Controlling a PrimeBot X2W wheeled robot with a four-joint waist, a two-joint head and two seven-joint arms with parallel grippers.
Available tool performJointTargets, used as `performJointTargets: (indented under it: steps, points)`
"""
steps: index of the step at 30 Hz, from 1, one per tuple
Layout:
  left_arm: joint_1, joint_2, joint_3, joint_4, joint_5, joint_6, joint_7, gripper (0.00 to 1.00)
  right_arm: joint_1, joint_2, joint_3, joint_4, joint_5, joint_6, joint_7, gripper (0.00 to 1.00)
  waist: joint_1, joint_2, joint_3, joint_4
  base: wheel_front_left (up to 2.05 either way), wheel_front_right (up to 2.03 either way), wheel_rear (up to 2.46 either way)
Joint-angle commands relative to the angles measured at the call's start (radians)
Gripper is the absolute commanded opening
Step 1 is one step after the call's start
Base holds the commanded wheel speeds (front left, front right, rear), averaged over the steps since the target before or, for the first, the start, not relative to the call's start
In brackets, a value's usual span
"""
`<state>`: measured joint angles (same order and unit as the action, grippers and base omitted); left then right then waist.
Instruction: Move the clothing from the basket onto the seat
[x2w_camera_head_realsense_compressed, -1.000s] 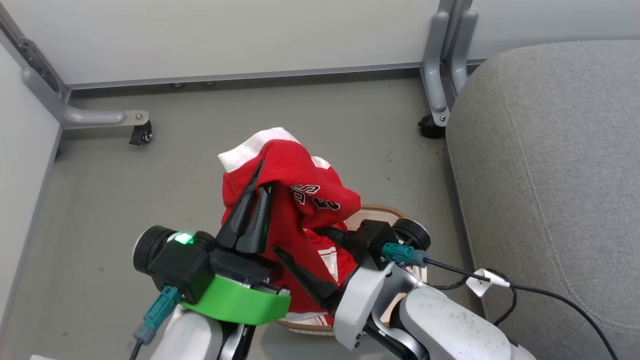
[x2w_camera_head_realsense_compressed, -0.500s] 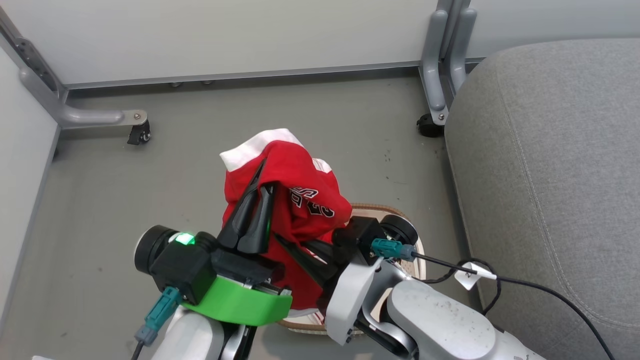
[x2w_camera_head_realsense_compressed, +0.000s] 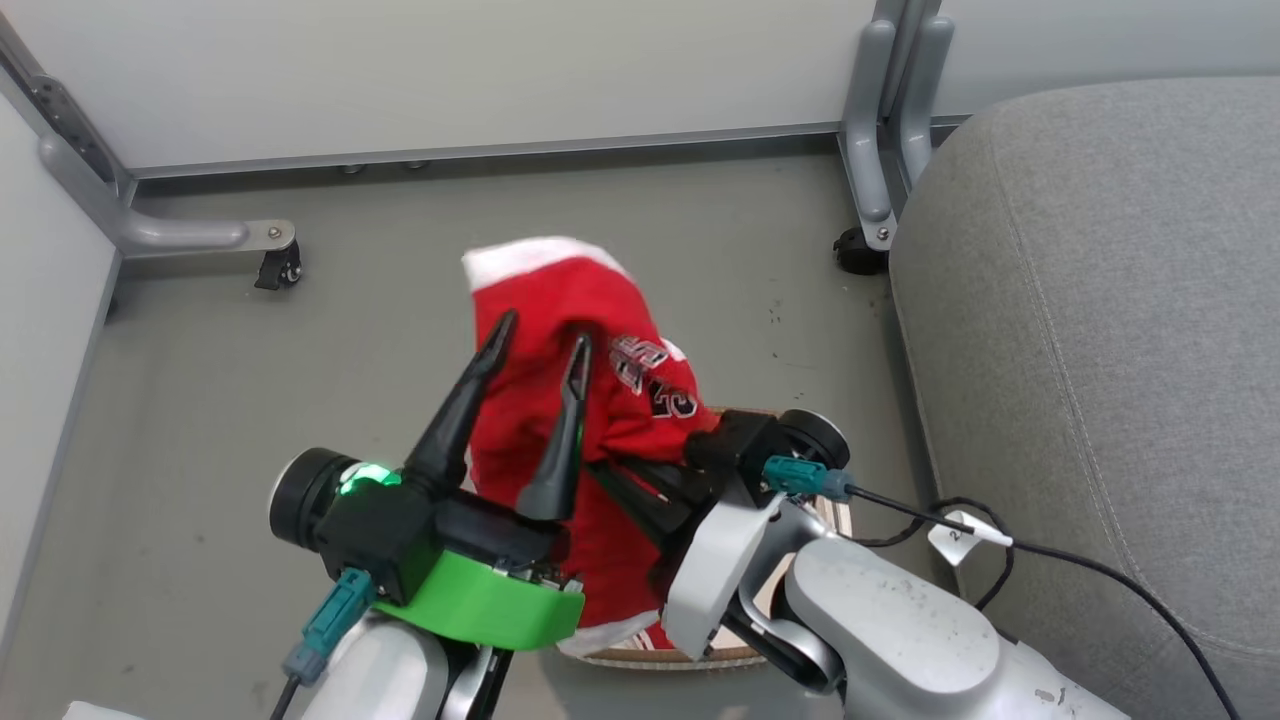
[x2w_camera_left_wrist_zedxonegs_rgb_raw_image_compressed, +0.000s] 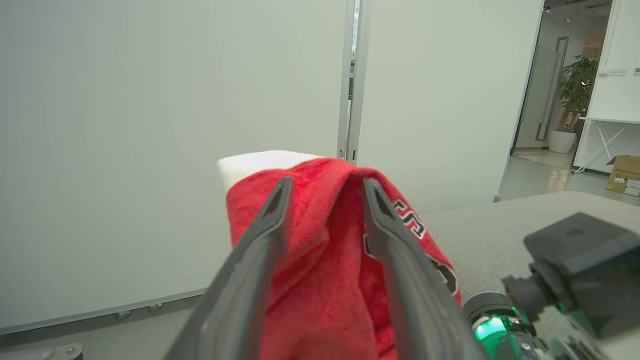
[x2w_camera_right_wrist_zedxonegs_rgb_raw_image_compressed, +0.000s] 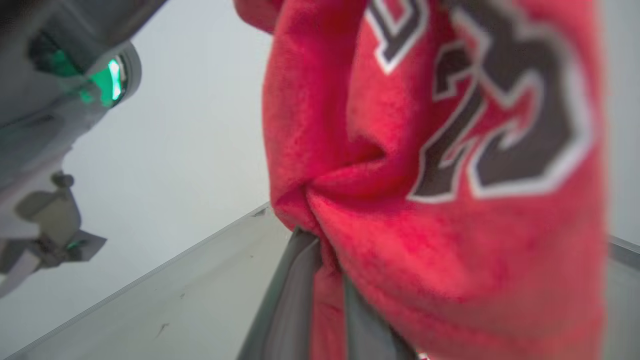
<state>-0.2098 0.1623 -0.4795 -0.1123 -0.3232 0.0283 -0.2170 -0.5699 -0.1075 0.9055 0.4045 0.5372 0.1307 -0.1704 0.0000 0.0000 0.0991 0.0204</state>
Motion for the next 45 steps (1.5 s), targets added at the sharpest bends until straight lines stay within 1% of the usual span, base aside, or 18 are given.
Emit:
performJointTargets:
  steps: [1,10,15,23,26,30,35,39,45]
  points:
    - [-0.016,0.012,0.004,-0.003,0.009,0.008,-0.001,1.0,-0.014,-0.006,-0.014,0.006,-0.003,0.0,-0.011,0.0,0.0,0.0,0.0,0.001,0.0,0.0,0.0]
    - [0.037,0.076,-0.041,-0.012,0.049,-0.011,0.05,1.0,-0.01,-0.019,-0.093,0.041,-0.044,0.0,-0.035,0.0,0.0,0.0,-0.001,0.0,0.0,0.0,0.0]
    - [0.066,0.099,-0.094,0.008,0.06,-0.037,0.088,1.0,0.019,-0.023,-0.129,0.056,-0.057,0.0,-0.041,0.0,0.0,0.0,-0.002,0.003,0.0,0.0,0.0]
    - [0.085,0.115,-0.163,0.052,0.069,-0.073,0.134,1.0,0.053,-0.023,-0.169,0.061,-0.079,0.0,-0.047,0.0,0.0,0.0,0.0,-0.012,0.0,0.0,0.0]
    - [0.085,0.112,-0.179,0.064,0.069,-0.078,0.137,1.0,0.06,-0.019,-0.18,0.057,-0.084,0.0,-0.047,0.0,0.0,0.0,0.006,-0.028,0.0,0.0,0.0]
    - [0.08,0.113,-0.179,0.072,0.066,-0.069,0.136,1.0,0.065,-0.017,-0.199,0.048,-0.092,0.0,-0.053,0.0,0.0,0.0,0.019,-0.062,0.0,0.0,0.0]
    - [0.069,0.119,-0.171,0.077,0.059,-0.064,0.135,1.0,0.059,-0.015,-0.216,0.043,-0.096,0.0,-0.059,0.0,0.0,0.0,0.038,-0.122,0.0,0.0,0.0]
    - [0.054,0.124,-0.166,0.074,0.06,-0.06,0.137,1.0,0.052,-0.014,-0.238,0.04,-0.098,0.0,-0.067,0.0,0.0,0.0,0.056,-0.184,0.0,0.0,0.0]
    - [0.037,0.127,-0.169,0.07,0.057,-0.064,0.146,1.0,0.049,-0.015,-0.284,0.044,-0.103,0.0,-0.078,0.0,0.0,0.0,0.084,-0.287,0.0,0.0,0.0]
